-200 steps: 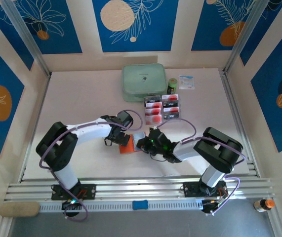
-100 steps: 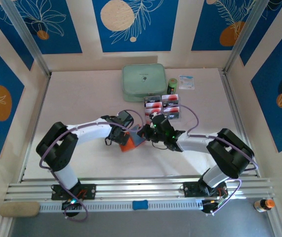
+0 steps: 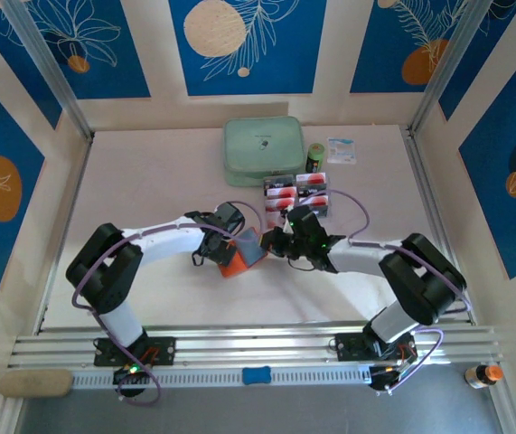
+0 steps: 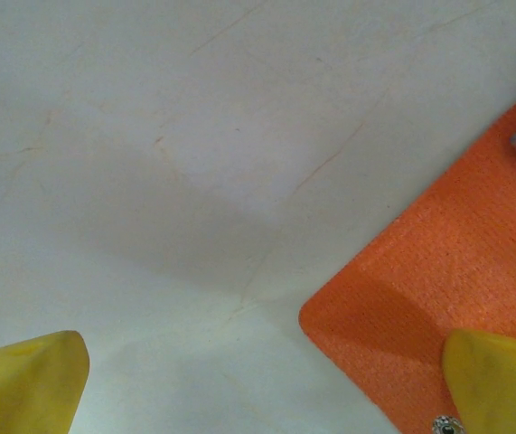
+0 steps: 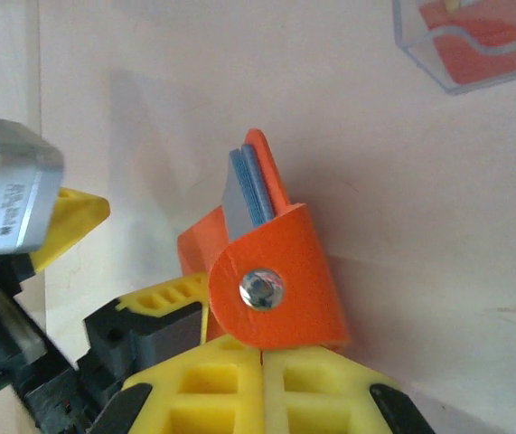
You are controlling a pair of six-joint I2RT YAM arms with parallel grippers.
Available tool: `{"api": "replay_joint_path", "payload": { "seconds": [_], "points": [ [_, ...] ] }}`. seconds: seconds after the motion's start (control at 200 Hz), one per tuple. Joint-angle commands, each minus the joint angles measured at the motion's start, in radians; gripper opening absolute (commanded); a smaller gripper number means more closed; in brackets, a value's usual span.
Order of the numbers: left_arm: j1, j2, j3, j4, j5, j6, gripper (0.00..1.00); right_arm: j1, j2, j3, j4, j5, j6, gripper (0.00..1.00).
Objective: Put the credit cards into the card holder
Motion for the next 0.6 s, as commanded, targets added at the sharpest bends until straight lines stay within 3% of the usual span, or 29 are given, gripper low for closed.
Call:
{"api": "replay_joint_path", "payload": {
  "seconds": [0.0, 0.145, 0.44, 0.595],
  "points": [
    [-0.003, 0.005, 0.025, -0.015, -0.023, 0.028, 1.0, -0.019, -0.082, -0.016, -0.07, -0.002, -0.062, 0.0],
    [-0.004, 0.001, 0.043, -0.022, -0.023, 0.041, 1.0, -0.022, -0.129, 0.018, -0.169, 0.009, -0.145, 0.13],
    [-0.007, -0.002, 0.069, -0.033, -0.024, 0.053, 1.0, 0.006, -0.081, 0.12, -0.281, 0.045, -0.25, 0.57],
    [-0.008, -0.002, 0.073, -0.035, -0.023, 0.056, 1.0, 0.027, -0.022, 0.167, -0.343, 0.12, -0.255, 0.63]
  ]
}}
